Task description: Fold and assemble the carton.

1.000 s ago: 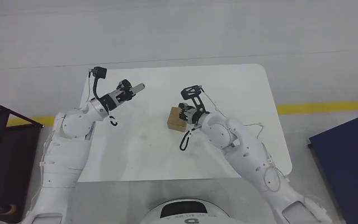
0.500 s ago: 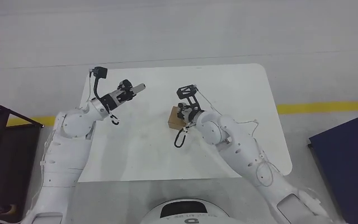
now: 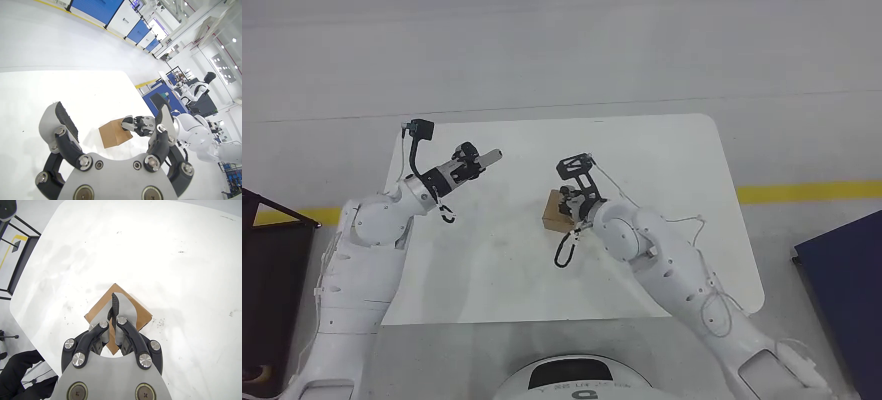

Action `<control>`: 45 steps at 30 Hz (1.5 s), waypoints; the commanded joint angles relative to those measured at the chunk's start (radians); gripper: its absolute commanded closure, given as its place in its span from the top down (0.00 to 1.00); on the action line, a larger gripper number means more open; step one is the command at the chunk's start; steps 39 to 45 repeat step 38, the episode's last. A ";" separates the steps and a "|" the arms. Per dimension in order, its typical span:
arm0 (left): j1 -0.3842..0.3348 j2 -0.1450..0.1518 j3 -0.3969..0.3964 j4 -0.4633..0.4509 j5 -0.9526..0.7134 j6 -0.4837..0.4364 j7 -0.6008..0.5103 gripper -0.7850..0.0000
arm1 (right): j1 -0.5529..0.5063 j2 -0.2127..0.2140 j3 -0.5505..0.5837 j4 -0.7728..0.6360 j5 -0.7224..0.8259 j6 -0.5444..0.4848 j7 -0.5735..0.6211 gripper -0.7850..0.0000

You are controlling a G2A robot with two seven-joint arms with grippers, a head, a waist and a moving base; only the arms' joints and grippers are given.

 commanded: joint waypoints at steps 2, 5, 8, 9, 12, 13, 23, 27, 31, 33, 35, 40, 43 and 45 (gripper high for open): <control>0.000 0.000 0.000 0.000 0.000 0.000 0.000 1.00 | -0.024 0.007 0.041 -0.043 0.021 -0.018 -0.004 0.00; 0.000 0.000 0.000 0.000 0.000 0.000 0.000 1.00 | -0.092 0.024 0.124 -0.110 0.049 -0.046 -0.023 0.00; 0.000 0.000 0.000 0.000 0.000 0.000 0.000 1.00 | -0.167 0.042 0.211 -0.140 0.068 -0.071 -0.033 0.00; 0.000 0.000 0.000 0.000 0.000 0.000 0.000 1.00 | -0.186 0.046 0.232 -0.137 0.072 -0.076 -0.031 0.00; 0.000 0.000 0.000 0.000 0.000 0.000 0.000 1.00 | -0.203 0.051 0.250 -0.089 0.092 -0.103 -0.002 0.00; 0.000 0.000 0.000 0.000 0.000 0.000 0.000 1.00 | -0.193 0.050 0.238 -0.062 0.088 -0.115 0.013 0.00; 0.000 0.000 0.000 0.000 0.000 0.000 0.000 1.00 | -0.097 0.033 0.150 0.037 0.132 -0.192 0.027 0.00; 0.000 0.000 0.000 0.000 0.000 0.000 0.000 1.00 | -0.106 0.045 0.215 0.040 0.165 -0.225 0.030 0.00; 0.000 0.000 0.000 0.000 0.000 0.000 0.000 1.00 | -0.169 0.073 0.361 -0.045 0.215 -0.283 0.068 0.36; 0.000 0.000 0.000 0.000 0.000 0.000 0.000 1.00 | -0.206 0.090 0.466 -0.113 0.238 -0.312 0.095 1.00; 0.000 0.000 0.000 0.000 0.000 0.000 0.000 1.00 | -0.206 0.090 0.457 -0.112 0.237 -0.312 0.095 0.22; 0.000 0.000 0.000 0.000 0.000 0.000 0.000 1.00 | -0.213 0.093 0.513 -0.128 0.240 -0.316 0.102 0.47; 0.000 0.000 0.000 0.000 0.000 0.000 0.000 1.00 | -0.213 0.093 0.513 -0.128 0.240 -0.316 0.102 0.47; 0.000 0.000 0.000 0.000 0.000 0.000 0.000 1.00 | -0.213 0.093 0.513 -0.128 0.240 -0.316 0.102 0.47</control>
